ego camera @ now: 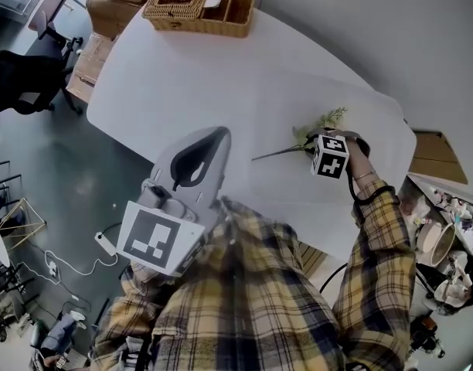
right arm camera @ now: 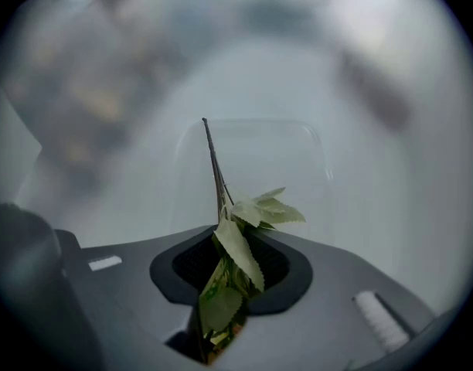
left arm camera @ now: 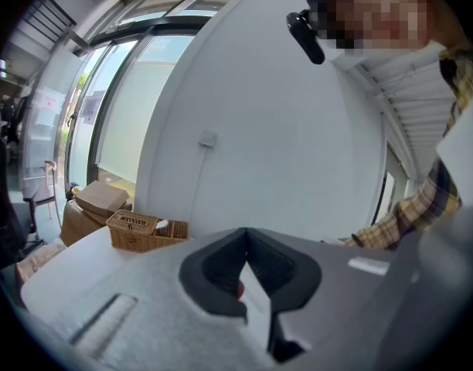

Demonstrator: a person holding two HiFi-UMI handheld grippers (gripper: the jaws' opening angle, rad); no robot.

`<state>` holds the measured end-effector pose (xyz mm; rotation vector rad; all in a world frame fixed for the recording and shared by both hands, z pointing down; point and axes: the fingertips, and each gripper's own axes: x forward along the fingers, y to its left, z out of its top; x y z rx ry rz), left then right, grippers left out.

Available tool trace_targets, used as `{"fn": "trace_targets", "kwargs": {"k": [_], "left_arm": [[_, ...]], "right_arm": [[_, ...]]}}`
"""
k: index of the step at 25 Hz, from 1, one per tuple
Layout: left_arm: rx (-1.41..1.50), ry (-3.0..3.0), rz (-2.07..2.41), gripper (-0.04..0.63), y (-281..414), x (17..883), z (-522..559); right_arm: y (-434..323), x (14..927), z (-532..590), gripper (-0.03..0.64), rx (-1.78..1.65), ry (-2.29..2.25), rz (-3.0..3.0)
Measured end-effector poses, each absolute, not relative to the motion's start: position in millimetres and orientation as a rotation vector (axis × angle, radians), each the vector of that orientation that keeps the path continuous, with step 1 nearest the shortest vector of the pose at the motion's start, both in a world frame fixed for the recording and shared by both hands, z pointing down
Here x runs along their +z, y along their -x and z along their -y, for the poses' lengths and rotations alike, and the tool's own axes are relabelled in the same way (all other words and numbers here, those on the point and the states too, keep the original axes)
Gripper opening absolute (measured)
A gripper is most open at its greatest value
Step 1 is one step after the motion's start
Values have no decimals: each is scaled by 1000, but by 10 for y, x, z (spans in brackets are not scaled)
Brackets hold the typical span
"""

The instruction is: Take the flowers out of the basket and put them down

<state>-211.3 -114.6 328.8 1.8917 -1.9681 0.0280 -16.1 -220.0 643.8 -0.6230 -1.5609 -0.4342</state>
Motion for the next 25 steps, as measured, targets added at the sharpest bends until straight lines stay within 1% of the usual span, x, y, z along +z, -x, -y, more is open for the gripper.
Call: {"fn": "trace_targets", "kwargs": {"k": [2, 5, 14, 25], "left_arm": [[20, -1897, 1969, 2, 2110, 3277, 1160], [22, -1920, 1957, 2, 2094, 3283, 1173], [16, -1962, 1950, 2, 2031, 3212, 1145], [-7, -2054, 1924, 2, 1830, 2957, 1101]], "right_arm": [[158, 6411, 2203, 74, -439, 629, 1562], [171, 6383, 2204, 61, -441, 629, 1572], [242, 6140, 2199, 54, -413, 587, 1632], [275, 5505, 2227, 52, -458, 464, 1712]]}}
